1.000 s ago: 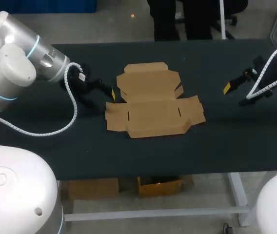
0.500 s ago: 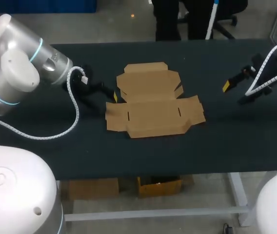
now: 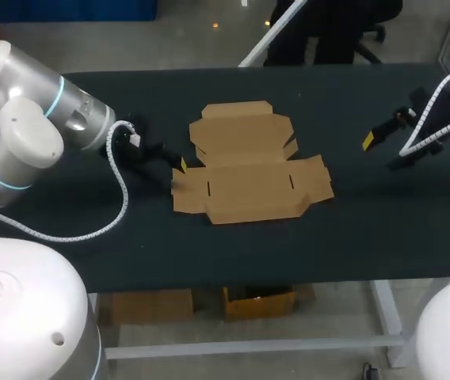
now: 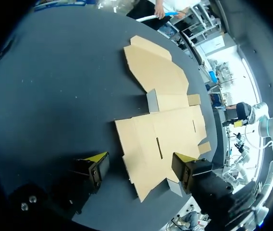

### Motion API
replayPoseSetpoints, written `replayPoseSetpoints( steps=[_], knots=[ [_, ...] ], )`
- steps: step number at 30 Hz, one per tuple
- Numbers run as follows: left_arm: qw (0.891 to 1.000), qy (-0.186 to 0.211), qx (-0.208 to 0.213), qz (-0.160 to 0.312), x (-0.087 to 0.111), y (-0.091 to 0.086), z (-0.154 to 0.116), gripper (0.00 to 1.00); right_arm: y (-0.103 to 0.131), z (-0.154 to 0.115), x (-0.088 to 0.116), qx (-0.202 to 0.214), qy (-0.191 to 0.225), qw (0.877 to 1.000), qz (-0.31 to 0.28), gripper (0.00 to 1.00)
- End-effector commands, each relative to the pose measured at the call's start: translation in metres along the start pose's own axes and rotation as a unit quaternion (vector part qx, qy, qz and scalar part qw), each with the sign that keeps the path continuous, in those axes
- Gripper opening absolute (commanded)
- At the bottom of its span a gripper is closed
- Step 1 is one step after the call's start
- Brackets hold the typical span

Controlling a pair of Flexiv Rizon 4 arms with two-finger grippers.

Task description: Assemble the packaging by folding the flat box into shape, placing the metal phone stand inside, and closing the box properly

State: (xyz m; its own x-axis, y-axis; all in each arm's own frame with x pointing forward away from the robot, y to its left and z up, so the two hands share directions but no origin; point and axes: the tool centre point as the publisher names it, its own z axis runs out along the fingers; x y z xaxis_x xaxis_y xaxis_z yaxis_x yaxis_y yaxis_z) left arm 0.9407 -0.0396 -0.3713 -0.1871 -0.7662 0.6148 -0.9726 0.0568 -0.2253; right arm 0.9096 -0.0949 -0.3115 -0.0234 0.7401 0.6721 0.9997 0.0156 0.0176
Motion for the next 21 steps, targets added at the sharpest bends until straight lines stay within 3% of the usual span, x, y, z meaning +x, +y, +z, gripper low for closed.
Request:
replayPoseSetpoints(
  steps=[1,3,9,21],
  knots=[
    [1.0,0.006,-0.004,0.002,-0.006,-0.003,0.006,0.57,-0.001,0.0,0.0,-0.001,0.0,1.0,0.0,1.0],
    [1.0,0.006,-0.006,0.001,-0.009,-0.004,0.008,0.48,-0.001,0.0,0.0,-0.001,0.0,1.0,0.001,1.0],
    [1.0,0.015,-0.01,-0.005,-0.016,-0.007,0.013,0.41,-0.002,0.0,0.001,-0.002,0.0,1.0,0.001,1.0],
    [0.999,0.043,-0.03,-0.011,-0.022,-0.01,0.024,0.4,-0.002,0.0,0.001,-0.003,0.0,1.0,0.004,1.0]
  ],
)
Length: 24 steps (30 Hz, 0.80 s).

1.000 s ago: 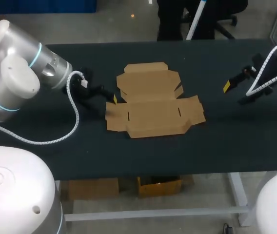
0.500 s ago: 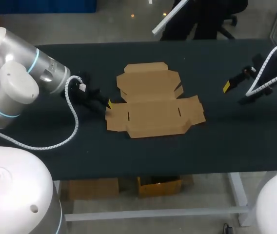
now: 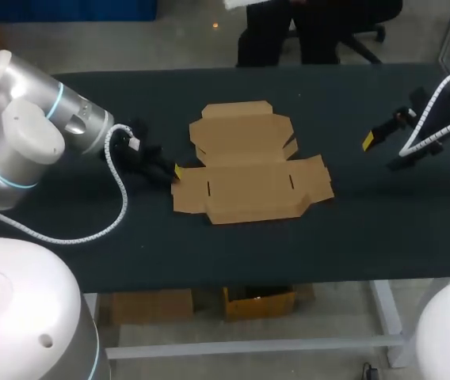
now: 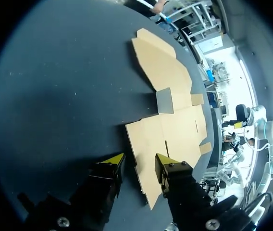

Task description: Assemble the packaging by folding the flat box into shape, placing the metal phone stand inside, and closing the box properly

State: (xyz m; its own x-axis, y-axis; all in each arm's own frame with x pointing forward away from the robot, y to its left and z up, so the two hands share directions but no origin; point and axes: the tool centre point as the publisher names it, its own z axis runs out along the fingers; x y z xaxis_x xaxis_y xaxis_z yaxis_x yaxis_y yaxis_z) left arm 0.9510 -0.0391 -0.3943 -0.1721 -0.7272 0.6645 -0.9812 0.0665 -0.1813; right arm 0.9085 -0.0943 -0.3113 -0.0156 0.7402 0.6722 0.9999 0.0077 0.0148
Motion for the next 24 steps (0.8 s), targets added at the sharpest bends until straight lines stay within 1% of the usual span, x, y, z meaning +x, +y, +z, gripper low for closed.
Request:
replayPoseSetpoints(
  steps=[1,4,7,9,12,13,14,19,24],
  knots=[
    [1.0,0.014,-0.012,0.0,-0.006,-0.005,0.006,0.4,-0.001,0.0,0.0,-0.001,0.0,1.0,0.0,1.0],
    [0.999,0.028,-0.023,0.003,-0.005,-0.004,0.009,0.39,-0.001,0.0,0.0,-0.001,0.0,1.0,0.001,1.0],
    [0.999,0.03,-0.03,0.006,-0.004,-0.004,0.012,0.34,-0.001,0.0,0.0,-0.001,0.0,1.0,0.001,1.0],
    [0.999,0.029,-0.034,0.006,-0.003,-0.003,0.016,0.25,-0.001,0.0,0.0,-0.001,0.0,1.0,0.001,1.0],
    [0.999,0.029,-0.041,0.005,-0.003,-0.004,0.02,0.16,-0.002,0.001,0.0,-0.001,0.001,1.0,0.001,1.0],
    [0.999,0.03,-0.043,0.005,-0.004,-0.004,0.021,0.1,-0.002,0.001,0.0,-0.001,0.001,1.0,0.001,1.0],
    [0.999,0.031,-0.045,0.005,-0.004,-0.004,0.022,0.0,-0.002,0.001,0.0,-0.001,0.001,1.0,0.001,1.0],
    [0.998,0.038,-0.054,0.006,-0.003,0.0,0.024,0.0,-0.003,0.0,-0.001,-0.002,0.001,1.0,0.003,1.0],
    [0.997,0.037,-0.062,0.008,0.004,0.011,0.023,0.0,-0.004,0.0,0.0,-0.003,0.0,1.0,0.003,1.0]
  ],
)
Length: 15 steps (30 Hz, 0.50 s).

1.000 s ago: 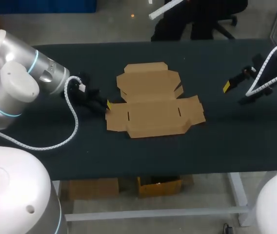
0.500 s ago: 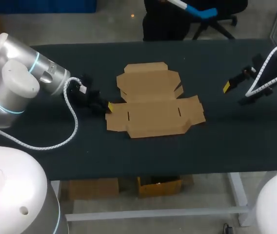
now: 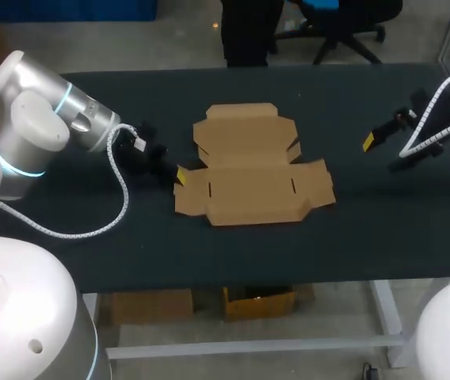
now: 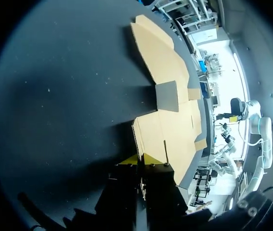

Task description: Assemble the packaging by folding the flat box into shape, placing the metal phone stand inside, and closing the box properly

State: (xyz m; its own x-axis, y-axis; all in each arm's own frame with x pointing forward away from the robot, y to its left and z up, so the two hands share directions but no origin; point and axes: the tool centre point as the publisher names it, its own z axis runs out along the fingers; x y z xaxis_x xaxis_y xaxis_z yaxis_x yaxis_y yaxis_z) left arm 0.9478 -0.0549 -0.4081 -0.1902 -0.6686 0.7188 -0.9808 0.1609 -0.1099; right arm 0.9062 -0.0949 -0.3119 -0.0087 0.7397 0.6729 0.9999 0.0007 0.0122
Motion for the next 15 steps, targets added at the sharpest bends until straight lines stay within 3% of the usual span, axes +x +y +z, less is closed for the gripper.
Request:
replayPoseSetpoints(
  steps=[1,15],
  knots=[
    [1.0,-0.005,-0.006,0.001,0.002,0.008,0.004,0.0,-0.002,0.0,0.001,-0.001,0.0,1.0,-0.001,1.0],
    [1.0,-0.001,-0.007,-0.005,0.013,0.044,0.01,0.0,-0.003,0.001,0.001,0.0,0.002,1.0,-0.003,1.0]
  ],
)
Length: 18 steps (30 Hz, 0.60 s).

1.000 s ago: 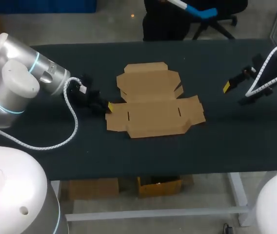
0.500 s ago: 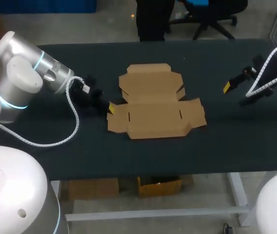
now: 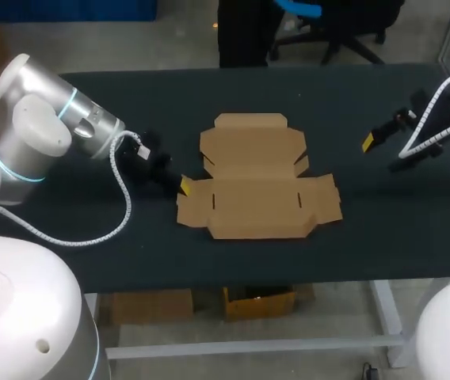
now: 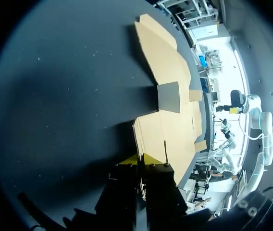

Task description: Assemble the packaging by folding the flat box into shape, placing the metal phone stand inside, and closing the box properly

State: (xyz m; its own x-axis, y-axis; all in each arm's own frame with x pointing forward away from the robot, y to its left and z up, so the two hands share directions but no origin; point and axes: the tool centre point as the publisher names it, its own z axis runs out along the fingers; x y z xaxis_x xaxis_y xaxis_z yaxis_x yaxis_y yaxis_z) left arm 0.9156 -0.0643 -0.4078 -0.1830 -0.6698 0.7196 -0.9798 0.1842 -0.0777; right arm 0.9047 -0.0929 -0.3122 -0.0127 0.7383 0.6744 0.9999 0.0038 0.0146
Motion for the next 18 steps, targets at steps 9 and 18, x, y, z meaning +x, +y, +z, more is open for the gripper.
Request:
replayPoseSetpoints(
  steps=[9,18],
  knots=[
    [1.0,0.007,0.024,0.007,0.006,0.031,0.001,0.0,-0.001,0.0,-0.001,0.0,0.003,1.0,-0.003,1.0],
    [1.0,0.007,0.023,0.019,0.014,0.036,0.002,0.0,-0.002,-0.001,-0.001,0.0,0.005,1.0,-0.005,1.0]
  ],
)
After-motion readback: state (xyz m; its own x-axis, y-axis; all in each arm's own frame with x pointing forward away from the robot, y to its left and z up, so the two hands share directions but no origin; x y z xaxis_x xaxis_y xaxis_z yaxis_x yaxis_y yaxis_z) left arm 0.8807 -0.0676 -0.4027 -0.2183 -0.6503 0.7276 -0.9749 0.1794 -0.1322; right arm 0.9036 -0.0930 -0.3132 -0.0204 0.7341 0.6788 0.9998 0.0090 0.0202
